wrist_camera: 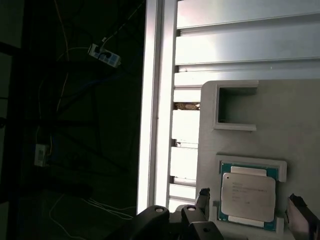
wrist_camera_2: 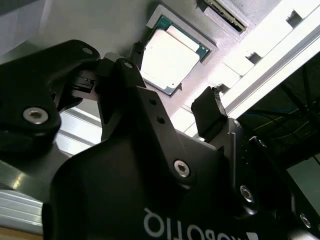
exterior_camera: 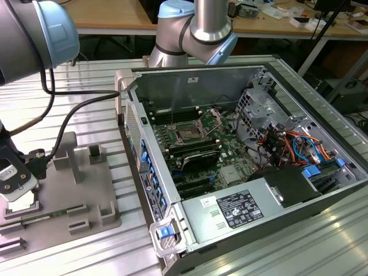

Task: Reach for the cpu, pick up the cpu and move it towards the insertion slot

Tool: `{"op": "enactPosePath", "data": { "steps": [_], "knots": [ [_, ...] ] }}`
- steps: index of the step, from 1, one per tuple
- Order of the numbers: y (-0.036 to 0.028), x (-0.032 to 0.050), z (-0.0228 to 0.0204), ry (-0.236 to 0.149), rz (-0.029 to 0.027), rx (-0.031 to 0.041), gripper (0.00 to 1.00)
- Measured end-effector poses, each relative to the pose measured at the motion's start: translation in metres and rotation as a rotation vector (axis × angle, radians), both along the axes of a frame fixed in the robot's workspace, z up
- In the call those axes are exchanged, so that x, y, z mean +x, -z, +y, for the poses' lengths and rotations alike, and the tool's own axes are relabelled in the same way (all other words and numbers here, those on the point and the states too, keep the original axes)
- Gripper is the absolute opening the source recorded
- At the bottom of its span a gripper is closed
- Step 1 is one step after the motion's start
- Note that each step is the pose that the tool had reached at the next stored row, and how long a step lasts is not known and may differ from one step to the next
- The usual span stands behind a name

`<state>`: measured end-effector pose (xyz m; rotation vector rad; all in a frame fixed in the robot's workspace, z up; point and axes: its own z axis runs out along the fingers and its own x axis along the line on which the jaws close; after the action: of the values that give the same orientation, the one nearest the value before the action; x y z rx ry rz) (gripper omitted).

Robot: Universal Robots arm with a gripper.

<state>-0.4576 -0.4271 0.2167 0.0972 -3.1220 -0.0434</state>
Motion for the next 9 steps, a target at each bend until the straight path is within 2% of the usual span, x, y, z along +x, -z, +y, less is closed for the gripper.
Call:
{"op": "enactPosePath", "data": {
  "steps": [4, 9],
  "knots": [
    [0.0079, 0.001, 0.0001, 0.0, 0.0, -0.001, 0.66],
    [0.0137, 0.0015, 0.0001, -0.001, -0.0001, -0.0009, 0.66]
  ]
}}
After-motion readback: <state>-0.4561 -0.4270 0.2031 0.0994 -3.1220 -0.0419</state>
